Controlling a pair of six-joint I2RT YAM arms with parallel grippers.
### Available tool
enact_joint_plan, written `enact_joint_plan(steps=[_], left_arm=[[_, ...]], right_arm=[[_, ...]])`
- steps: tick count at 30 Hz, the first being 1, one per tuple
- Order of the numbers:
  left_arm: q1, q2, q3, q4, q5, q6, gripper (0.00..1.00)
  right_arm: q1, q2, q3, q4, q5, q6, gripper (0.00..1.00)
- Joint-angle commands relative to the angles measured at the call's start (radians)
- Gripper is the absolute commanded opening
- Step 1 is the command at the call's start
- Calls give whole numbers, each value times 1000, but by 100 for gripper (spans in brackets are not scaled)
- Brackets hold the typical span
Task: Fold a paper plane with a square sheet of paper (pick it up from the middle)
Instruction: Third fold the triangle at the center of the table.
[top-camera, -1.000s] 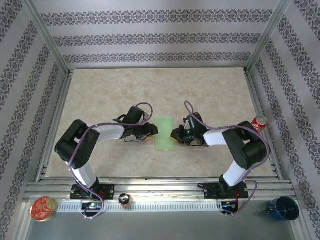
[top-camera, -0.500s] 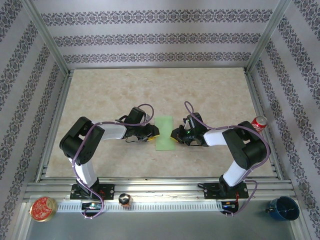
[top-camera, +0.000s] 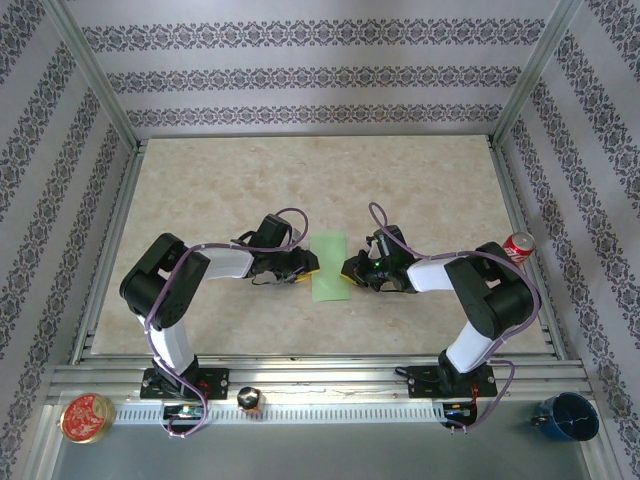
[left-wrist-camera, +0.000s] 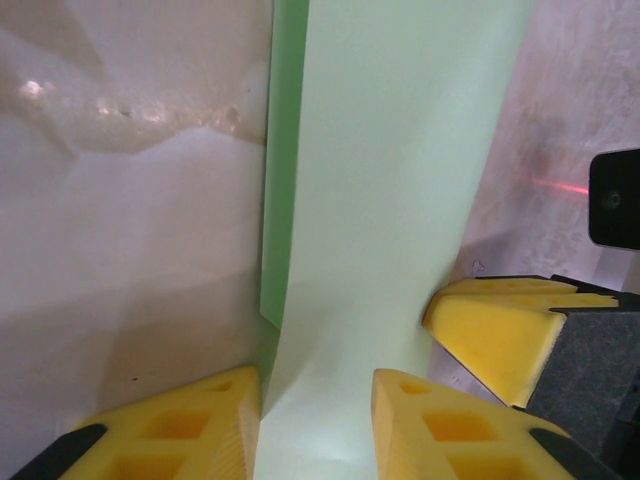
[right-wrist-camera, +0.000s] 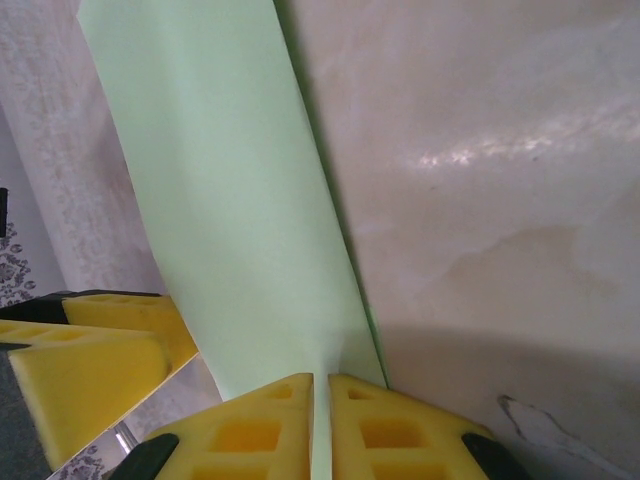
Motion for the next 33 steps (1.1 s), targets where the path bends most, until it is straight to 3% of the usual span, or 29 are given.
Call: enact_joint_plan(steps=[1, 21, 33], left_arm=[[2, -30, -6, 43, -12, 13, 37], [15, -19, -11, 102, 11, -20, 29], [34, 2, -22, 207, 29, -11, 37]], right_arm=[[25, 54, -17, -16, 25, 10, 15], [26, 54, -16, -11, 20, 14, 16], [26, 52, -15, -9, 17, 14, 16]])
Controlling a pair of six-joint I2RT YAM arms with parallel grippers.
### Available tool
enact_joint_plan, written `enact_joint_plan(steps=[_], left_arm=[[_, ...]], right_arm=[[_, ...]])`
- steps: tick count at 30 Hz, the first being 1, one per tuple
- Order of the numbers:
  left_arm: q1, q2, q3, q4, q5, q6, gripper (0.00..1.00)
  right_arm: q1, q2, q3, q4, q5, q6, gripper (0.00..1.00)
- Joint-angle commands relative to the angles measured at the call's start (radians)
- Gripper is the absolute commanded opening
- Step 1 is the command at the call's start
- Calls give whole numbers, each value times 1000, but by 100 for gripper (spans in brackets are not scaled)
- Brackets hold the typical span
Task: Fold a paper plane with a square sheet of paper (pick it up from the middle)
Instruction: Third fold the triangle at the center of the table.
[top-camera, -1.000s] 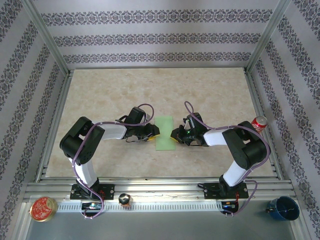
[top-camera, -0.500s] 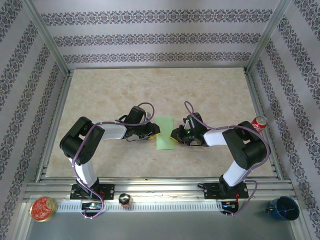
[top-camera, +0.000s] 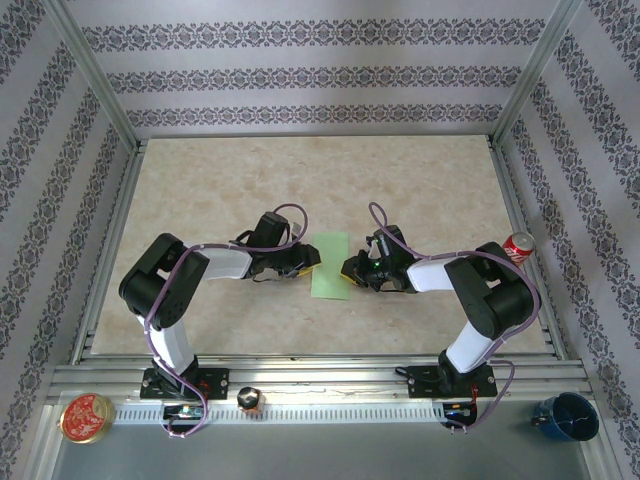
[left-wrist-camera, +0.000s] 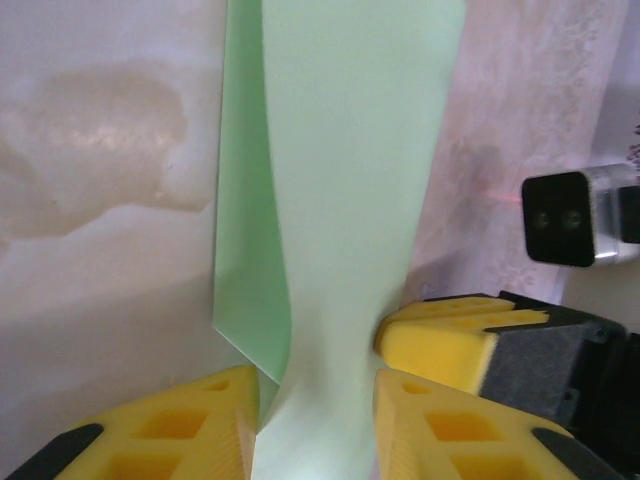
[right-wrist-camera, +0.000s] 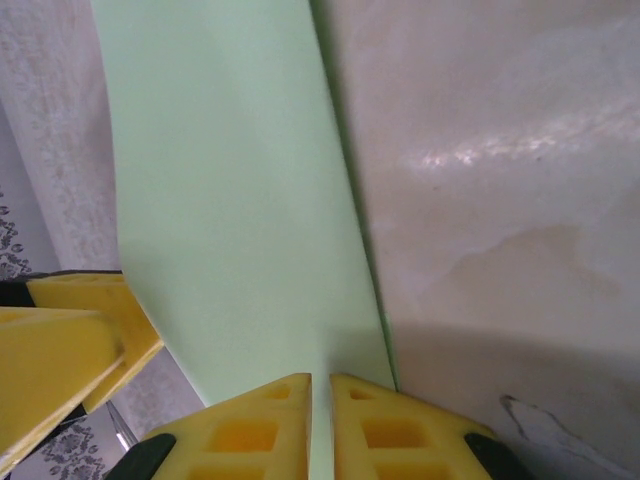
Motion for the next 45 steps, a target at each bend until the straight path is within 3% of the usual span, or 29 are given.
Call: enact_joint_plan(steps=[1, 13, 26, 32, 38, 42, 45], left_arm=[[20, 8, -6, 94, 20, -4, 37], [27, 29, -13, 127, 45, -36, 36], [28, 29, -22, 95, 37, -50, 14], [27, 8, -35, 98, 21, -64, 3], [28, -70, -93, 93, -57, -100, 0], [23, -129, -122, 55, -111, -138, 0], [22, -170, -149, 45, -163, -179, 0]], right_arm=[[26, 54, -16, -8, 18, 14, 16], [26, 56, -13, -3, 12, 15, 16], [25, 51, -8, 1, -3, 9, 16], [25, 20, 13, -8, -27, -41, 20], [26, -104, 37, -65, -17, -154, 28], [63, -239, 38, -159, 119, -283, 33], [187, -348, 21, -210, 373, -481, 36]])
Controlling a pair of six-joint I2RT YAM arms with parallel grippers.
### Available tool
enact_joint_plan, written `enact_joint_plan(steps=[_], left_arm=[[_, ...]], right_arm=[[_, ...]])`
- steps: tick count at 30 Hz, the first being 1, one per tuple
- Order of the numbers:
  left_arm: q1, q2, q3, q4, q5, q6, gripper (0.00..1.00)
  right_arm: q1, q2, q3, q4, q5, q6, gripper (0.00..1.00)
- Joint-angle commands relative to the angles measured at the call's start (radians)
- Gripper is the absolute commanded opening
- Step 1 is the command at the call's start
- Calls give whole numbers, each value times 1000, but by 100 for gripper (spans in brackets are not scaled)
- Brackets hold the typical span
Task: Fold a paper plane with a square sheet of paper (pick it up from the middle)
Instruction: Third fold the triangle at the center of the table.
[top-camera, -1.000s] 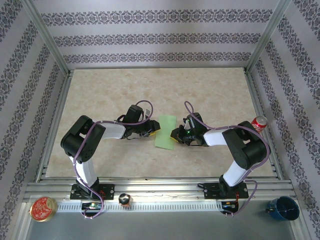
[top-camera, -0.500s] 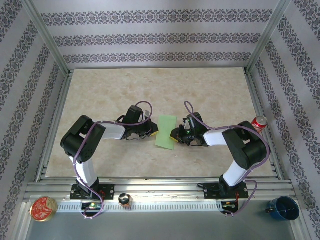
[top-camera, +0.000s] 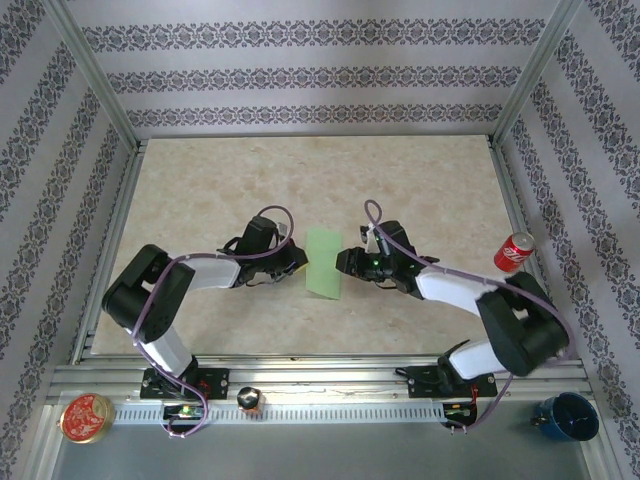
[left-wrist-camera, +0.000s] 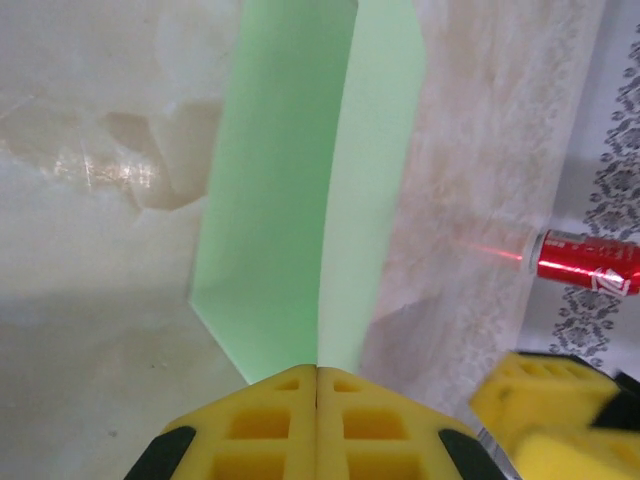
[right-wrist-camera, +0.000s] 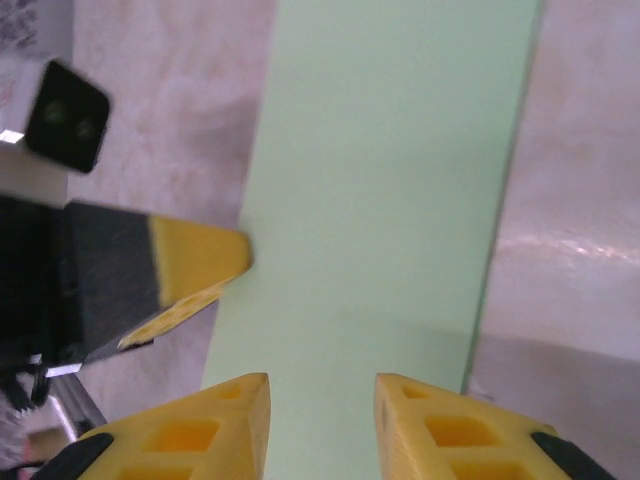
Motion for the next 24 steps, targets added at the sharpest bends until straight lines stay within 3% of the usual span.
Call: enact_joint_plan(steps=[1, 4, 9, 16, 24], left_arm=[[1, -57, -33, -33, -87, -68, 0], [-3, -84, -48, -38, -121, -101, 0], [-16, -80, -45, -39, -124, -122, 0], [-34, -73, -42, -34, -129, -135, 0], [-32, -78, -44, -24, -122, -135, 0]], right_arm=[[143, -103, -8, -57, 307, -303, 36], [284, -148, -89, 74, 465, -535, 37], [444, -129, -131, 190, 553, -768, 40], [591, 14, -110, 370, 748, -935, 49], [632, 144, -61, 407, 927, -991, 51]])
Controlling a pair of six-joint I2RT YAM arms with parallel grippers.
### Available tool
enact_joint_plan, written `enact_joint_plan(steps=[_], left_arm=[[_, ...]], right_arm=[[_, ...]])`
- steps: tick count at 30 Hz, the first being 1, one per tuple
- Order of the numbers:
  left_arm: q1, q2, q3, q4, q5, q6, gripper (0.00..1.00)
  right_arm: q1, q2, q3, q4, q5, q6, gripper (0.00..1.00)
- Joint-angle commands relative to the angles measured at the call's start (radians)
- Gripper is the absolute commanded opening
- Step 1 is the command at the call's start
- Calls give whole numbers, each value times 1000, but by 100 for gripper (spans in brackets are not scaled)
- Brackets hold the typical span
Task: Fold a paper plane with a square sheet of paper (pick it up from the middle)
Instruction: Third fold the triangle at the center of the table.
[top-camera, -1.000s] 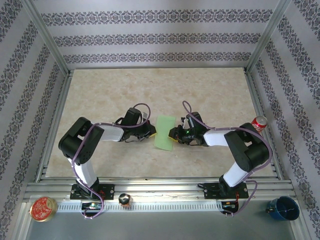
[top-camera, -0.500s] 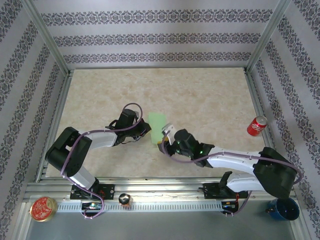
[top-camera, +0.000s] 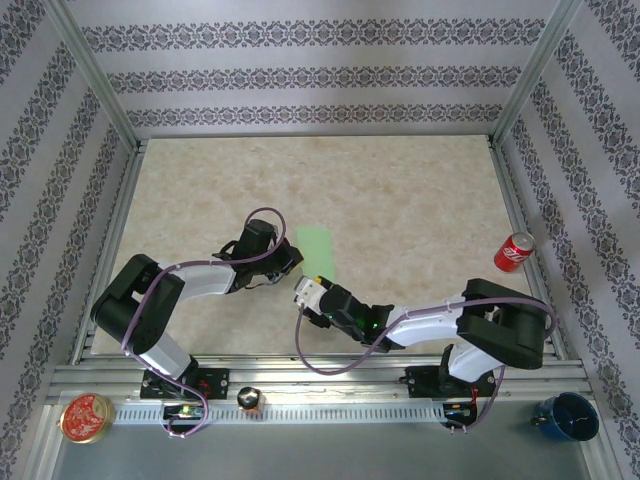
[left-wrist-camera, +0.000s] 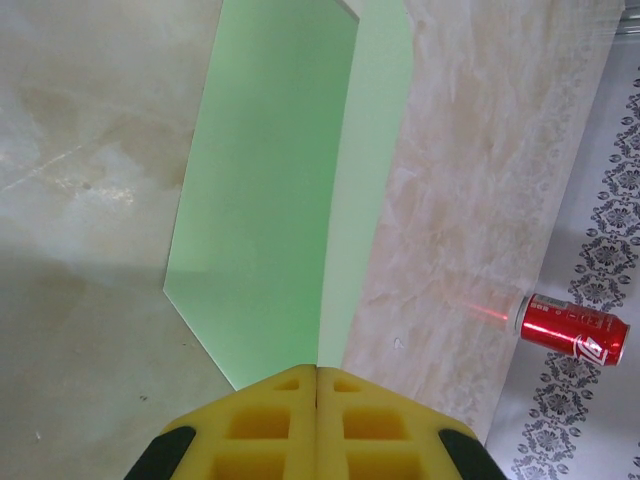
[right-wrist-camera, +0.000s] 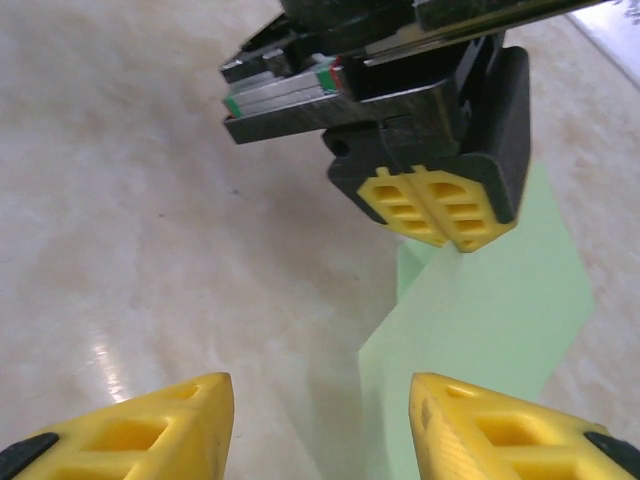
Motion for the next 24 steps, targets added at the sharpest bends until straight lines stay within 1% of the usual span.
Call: enact_joint_plan(steps=[1, 4, 7, 13, 18, 24], left_arm=[[-10, -6, -8, -2, -1, -14, 0], [-10, -6, -9, 4, 2, -17, 0], [-10, -4, -9, 8, 0, -17, 0], [-11, -1, -17, 31, -1, -31, 0], [-10, 3, -11, 31, 4, -28, 0], [-11, 4, -13, 39, 12, -30, 0]], right_arm=[[9, 29, 28, 69, 128, -63, 51], [6, 48, 38, 70, 137, -62, 51], [6, 75, 50, 70, 132, -55, 48], [5, 104, 59, 75, 152, -21, 38], [3, 114, 59, 82, 171, -1, 31], [-4, 117, 55, 89, 167, 26, 20]])
